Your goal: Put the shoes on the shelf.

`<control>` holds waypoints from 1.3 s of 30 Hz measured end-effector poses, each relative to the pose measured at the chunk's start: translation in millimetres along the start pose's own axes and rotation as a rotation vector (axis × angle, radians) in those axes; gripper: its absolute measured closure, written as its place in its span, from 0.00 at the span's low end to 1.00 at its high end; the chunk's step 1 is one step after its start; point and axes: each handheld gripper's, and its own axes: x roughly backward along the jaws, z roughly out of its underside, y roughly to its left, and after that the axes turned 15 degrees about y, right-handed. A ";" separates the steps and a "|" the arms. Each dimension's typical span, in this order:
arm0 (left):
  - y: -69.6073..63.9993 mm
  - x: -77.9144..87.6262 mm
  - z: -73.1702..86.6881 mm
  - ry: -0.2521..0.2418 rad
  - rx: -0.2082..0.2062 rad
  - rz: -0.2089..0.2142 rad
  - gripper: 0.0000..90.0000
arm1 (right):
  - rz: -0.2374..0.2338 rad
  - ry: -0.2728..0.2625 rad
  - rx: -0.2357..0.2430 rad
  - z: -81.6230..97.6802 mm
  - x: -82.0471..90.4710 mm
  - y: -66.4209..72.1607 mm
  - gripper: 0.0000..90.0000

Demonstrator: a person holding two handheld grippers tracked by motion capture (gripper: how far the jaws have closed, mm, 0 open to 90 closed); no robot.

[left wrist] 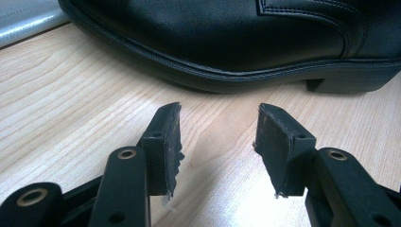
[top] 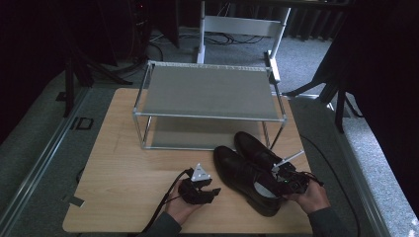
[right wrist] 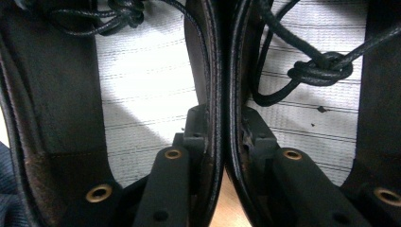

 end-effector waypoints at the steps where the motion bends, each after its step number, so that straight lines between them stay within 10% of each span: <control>1: 0.0 0.0 0.0 0.001 0.000 0.000 0.57 | 0.007 0.000 0.008 -0.2 0.1 0.4 0.86; 39: -0.2 4.9 0.4 -0.005 0.002 -0.006 0.56 | -0.061 -0.176 -0.016 0.9 13.8 -3.1 0.89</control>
